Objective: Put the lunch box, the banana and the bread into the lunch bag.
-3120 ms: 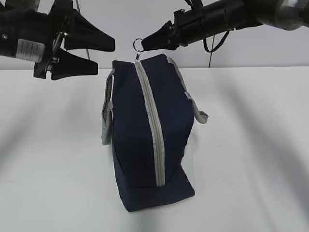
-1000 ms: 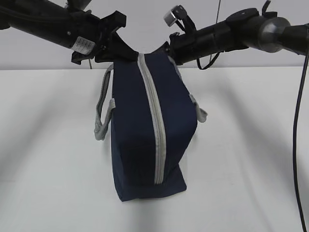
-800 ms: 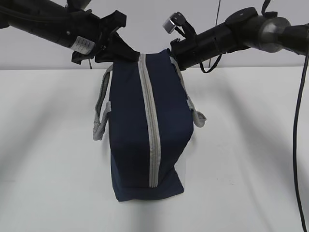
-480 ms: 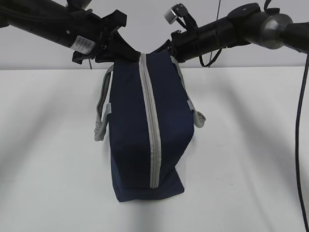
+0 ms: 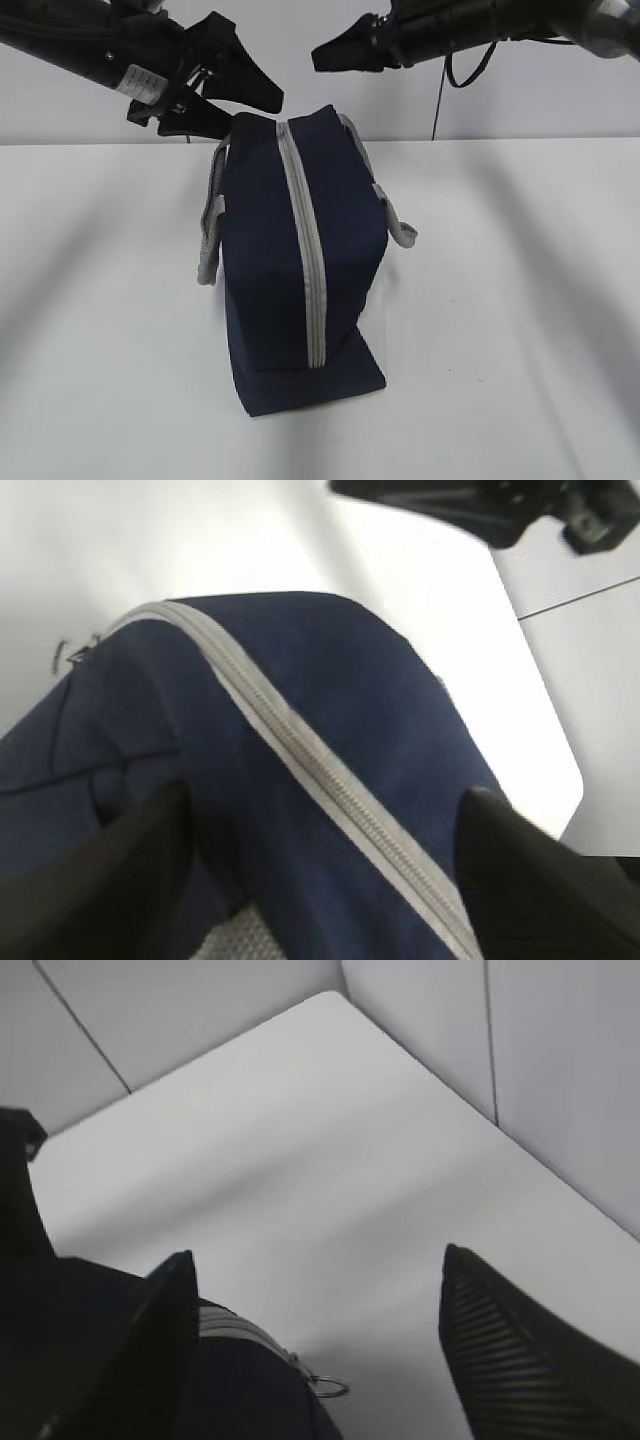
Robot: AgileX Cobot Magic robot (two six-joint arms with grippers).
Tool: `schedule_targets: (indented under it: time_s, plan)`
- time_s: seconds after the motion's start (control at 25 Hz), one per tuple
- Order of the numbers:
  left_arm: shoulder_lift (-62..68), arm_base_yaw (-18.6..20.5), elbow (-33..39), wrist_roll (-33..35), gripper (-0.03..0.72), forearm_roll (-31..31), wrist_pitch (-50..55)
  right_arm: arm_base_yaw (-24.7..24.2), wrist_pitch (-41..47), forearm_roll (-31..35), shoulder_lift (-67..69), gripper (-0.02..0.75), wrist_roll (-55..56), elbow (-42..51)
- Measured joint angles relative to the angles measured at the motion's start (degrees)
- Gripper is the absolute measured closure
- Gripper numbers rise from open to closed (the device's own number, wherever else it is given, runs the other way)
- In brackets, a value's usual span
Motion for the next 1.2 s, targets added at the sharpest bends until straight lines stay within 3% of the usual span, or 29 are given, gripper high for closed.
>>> schedule_targets:
  time_s: [0.16,0.44,0.6,0.72,0.96,1.2]
  plan:
    - [-1.66,2.99,0.0,0.0,0.165,3.03,0.15,-1.6,0.32,-2.55,0.0,0.182,17.49,-4.23]
    - [-7.17,3.98,0.0,-7.61,0.177,17.8,0.08,-1.51,1.07,-20.26,-5.08,0.181,39.14,-4.44]
    - [-9.1,3.98,0.0,-12.75,0.205,24.53,1.72,-1.04,1.3,-25.49,-11.11,0.181,46.35,-0.79]
    - [-9.68,3.98,0.0,-16.37,0.216,28.11,3.39,0.18,1.53,-30.15,-16.49,0.179,49.64,4.63]
    - [-10.55,3.98,0.88,-19.18,0.221,28.91,6.63,2.13,1.82,-37.92,-25.83,0.178,52.59,20.1]
    - [-16.29,3.98,8.89,-21.22,0.251,34.38,6.58,2.13,1.82,-43.94,-35.29,0.178,52.82,35.22]
